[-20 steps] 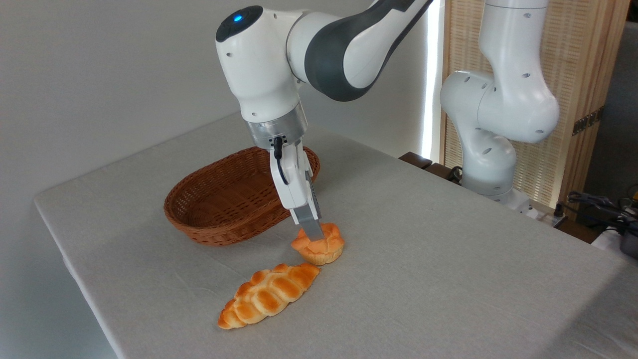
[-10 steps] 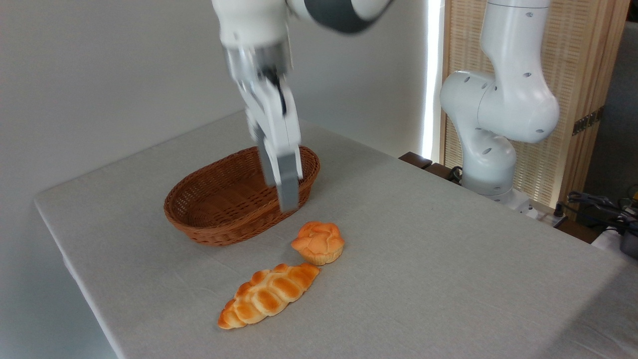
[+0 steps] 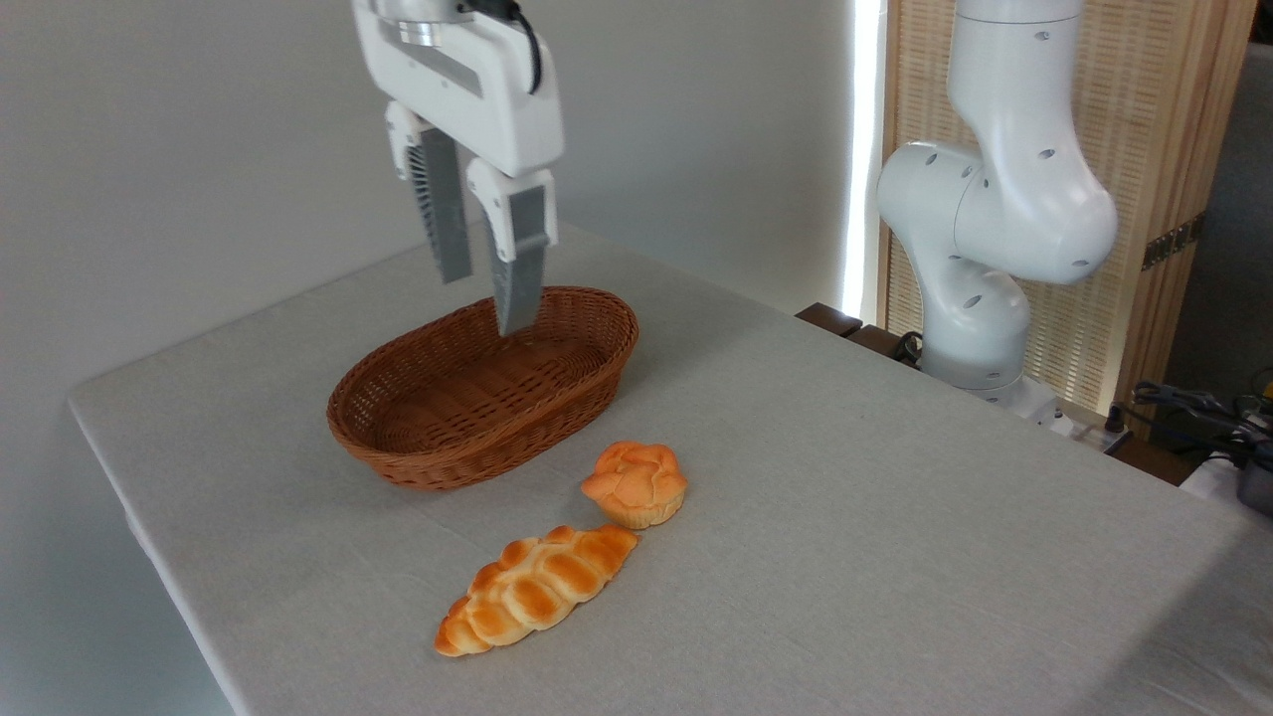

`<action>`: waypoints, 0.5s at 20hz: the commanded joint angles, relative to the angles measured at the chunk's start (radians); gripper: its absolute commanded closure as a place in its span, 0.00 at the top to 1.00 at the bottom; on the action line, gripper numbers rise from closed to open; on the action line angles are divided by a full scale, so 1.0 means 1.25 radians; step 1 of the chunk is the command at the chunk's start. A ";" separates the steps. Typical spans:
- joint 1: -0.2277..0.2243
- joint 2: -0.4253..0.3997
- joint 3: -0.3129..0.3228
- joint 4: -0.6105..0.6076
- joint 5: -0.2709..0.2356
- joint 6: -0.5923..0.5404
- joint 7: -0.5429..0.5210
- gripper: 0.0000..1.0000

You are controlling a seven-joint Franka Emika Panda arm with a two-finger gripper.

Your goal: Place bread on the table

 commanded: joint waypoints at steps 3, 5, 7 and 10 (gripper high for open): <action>0.006 0.039 -0.027 0.053 0.044 -0.055 -0.047 1.00; 0.006 0.039 -0.026 0.050 0.045 -0.055 -0.042 1.00; 0.006 0.039 -0.026 0.048 0.045 -0.055 -0.035 1.00; 0.006 0.037 -0.019 0.045 0.048 -0.052 -0.027 1.00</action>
